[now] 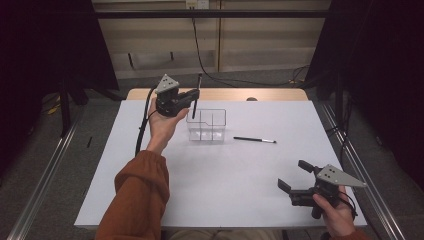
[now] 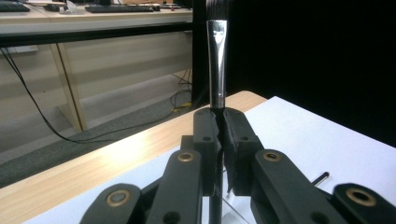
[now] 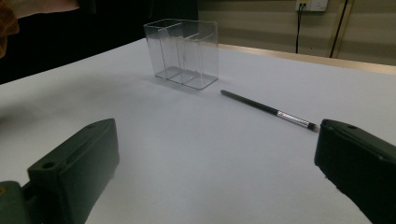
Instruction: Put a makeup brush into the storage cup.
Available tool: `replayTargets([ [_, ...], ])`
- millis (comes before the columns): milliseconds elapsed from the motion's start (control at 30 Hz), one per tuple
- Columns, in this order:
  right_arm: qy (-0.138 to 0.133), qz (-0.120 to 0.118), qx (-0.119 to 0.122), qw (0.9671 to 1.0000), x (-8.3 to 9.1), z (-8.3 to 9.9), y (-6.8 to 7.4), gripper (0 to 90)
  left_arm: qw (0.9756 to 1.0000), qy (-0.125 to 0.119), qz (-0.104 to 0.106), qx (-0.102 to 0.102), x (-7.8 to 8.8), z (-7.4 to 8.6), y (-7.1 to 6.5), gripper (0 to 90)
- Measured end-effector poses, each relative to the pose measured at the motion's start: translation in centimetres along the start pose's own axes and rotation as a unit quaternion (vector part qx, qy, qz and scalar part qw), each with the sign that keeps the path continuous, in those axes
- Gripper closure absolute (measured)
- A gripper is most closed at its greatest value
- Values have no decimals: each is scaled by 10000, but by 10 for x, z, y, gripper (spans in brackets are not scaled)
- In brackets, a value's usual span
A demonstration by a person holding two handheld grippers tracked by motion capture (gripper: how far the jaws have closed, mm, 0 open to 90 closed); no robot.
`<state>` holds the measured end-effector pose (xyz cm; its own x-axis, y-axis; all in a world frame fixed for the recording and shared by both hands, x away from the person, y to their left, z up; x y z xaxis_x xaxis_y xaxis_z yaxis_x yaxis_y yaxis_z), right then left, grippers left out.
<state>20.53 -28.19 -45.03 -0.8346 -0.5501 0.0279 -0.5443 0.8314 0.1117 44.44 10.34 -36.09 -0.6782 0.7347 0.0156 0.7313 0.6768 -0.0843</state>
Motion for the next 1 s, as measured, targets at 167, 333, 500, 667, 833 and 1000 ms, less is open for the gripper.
replayTargets([
  [167, -2, 1, -9, 10000, 1, 0, 0, 0, 10000, -15, 36, -1, -1, 2, 1, 846],
  [333, 2, -3, -3, 10000, 1, 0, 0, 0, 10000, 39, 1, 27, -1, 6, 4, 847],
  [500, 2, 0, 2, 10000, 1, 0, 0, 0, 10000, 57, 30, 14, -2, 12, 5, 846],
  [667, 1, -3, 5, 10000, 1, 0, 0, 0, 9999, 93, 33, 31, -3, 16, 5, 846],
  [833, 10, -12, 10, 10000, 1, 0, -1, 0, 9999, 163, -43, 32, -3, 22, 6, 846],
  [1000, 5, -5, -14, 10000, 1, 0, 0, 0, 9998, 185, -5, 71, -2, 25, 8, 846],
])
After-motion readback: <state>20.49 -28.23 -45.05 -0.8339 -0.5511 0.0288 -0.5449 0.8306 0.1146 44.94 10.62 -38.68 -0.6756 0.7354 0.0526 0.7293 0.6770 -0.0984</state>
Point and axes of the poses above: each handheld gripper's, and its own axes: x roughly backward along the jaws, z roughly out of its underside, y roughly to its left, the point moved 1 cm from there along -x, roughly forward along the jaws, and after that the axes turned 15 degrees about -y, right-handed, at the moved point
